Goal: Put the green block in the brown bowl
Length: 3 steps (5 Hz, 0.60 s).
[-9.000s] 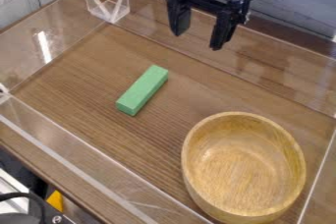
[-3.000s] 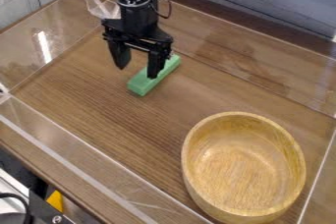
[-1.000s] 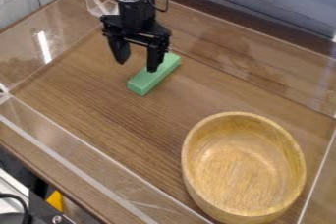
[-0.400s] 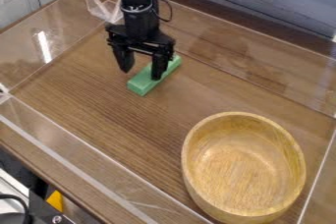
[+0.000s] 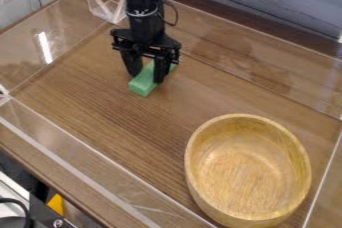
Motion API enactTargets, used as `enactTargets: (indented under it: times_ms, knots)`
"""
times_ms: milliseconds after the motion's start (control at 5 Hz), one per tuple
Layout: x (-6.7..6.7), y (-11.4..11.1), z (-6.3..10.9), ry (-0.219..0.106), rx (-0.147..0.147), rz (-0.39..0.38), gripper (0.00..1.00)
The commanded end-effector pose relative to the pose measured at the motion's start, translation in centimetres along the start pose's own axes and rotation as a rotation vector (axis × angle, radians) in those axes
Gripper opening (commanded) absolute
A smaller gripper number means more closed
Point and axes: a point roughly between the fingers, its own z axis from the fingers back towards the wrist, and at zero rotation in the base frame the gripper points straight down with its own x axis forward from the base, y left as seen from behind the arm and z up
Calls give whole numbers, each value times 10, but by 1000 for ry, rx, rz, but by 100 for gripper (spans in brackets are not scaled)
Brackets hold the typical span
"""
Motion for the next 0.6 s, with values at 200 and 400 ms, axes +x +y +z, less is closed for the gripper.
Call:
enactTargets:
  times_ms: [200,400]
  knots:
    - [9,-5,24,-26,-17,0,0]
    - [12,-9,30,-20,-28,0,0]
